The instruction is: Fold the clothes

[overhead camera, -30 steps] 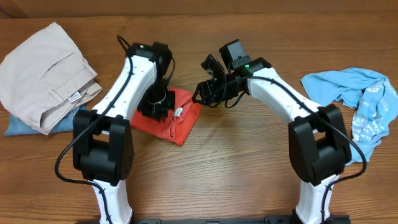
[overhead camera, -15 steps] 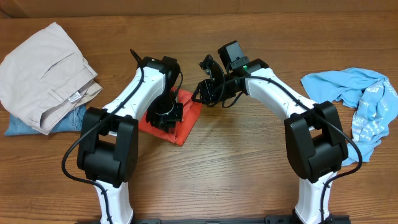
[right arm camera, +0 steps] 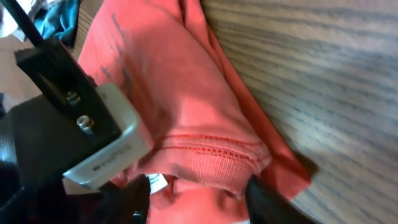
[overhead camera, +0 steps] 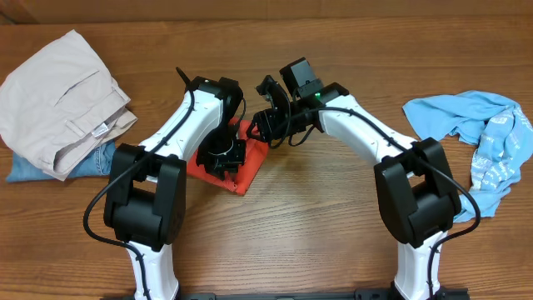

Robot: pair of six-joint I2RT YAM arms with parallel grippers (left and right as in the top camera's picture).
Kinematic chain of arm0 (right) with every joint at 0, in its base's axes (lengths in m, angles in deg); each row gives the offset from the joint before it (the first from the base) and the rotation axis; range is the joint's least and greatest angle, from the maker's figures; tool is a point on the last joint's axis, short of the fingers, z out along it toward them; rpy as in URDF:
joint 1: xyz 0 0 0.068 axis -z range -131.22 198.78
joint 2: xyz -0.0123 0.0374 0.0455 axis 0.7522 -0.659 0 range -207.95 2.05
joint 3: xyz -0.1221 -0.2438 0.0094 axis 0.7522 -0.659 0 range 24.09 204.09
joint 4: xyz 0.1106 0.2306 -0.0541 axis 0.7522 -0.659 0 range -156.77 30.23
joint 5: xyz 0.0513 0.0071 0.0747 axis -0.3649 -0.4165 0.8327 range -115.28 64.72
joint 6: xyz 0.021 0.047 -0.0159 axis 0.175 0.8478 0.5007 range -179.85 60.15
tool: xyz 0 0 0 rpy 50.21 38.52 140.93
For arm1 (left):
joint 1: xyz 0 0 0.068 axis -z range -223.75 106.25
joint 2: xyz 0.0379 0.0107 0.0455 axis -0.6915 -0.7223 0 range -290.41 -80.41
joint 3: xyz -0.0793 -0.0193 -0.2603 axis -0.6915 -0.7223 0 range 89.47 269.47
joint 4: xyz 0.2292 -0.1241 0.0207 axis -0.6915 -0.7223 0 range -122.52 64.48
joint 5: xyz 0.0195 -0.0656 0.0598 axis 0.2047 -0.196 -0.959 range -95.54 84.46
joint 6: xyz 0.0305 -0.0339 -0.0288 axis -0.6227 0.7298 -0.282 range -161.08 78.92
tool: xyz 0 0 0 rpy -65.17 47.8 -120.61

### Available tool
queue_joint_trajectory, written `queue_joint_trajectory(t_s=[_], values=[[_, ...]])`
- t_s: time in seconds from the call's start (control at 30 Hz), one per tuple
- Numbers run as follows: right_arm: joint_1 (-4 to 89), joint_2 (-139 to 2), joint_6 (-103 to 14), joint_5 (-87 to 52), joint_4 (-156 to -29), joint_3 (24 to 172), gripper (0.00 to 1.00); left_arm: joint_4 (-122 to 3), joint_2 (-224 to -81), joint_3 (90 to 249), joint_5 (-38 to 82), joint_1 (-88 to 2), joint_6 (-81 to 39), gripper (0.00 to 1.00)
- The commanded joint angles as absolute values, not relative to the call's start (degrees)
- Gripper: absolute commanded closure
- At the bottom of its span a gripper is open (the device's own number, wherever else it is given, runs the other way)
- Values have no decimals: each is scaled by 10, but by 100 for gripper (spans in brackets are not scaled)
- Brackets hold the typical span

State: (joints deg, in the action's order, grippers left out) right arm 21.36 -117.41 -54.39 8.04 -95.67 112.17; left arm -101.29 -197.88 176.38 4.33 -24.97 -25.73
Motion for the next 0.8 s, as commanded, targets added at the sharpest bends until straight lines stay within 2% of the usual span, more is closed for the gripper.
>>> queue_joint_trajectory(t_s=[0.0, 0.23, 0.27, 0.33, 0.37, 0.57, 0.77], values=[[214, -1178, -516, 48, -942, 1133, 61, -1013, -1981, 1759, 50, -244, -248, 73], [214, -1193, -498, 17, -939, 1133, 70, -1013, -1981, 1759, 50, -242, -248, 73], [214, -1197, -492, 17, -939, 1133, 75, -1013, -1981, 1759, 50, -242, -248, 73], [214, -1205, -491, 18, -944, 1133, 93, -1011, -1981, 1759, 50, -242, -248, 73], [214, -1210, -491, 18, -946, 1133, 96, -1009, -1981, 1759, 50, -242, -248, 73], [223, -1198, -491, 19, -982, 1135, 96, -1004, -1981, 1759, 50, -242, -247, 73], [270, -1133, -496, 17, -1113, 1137, 96, -1005, -1981, 1759, 48, -242, -248, 72]])
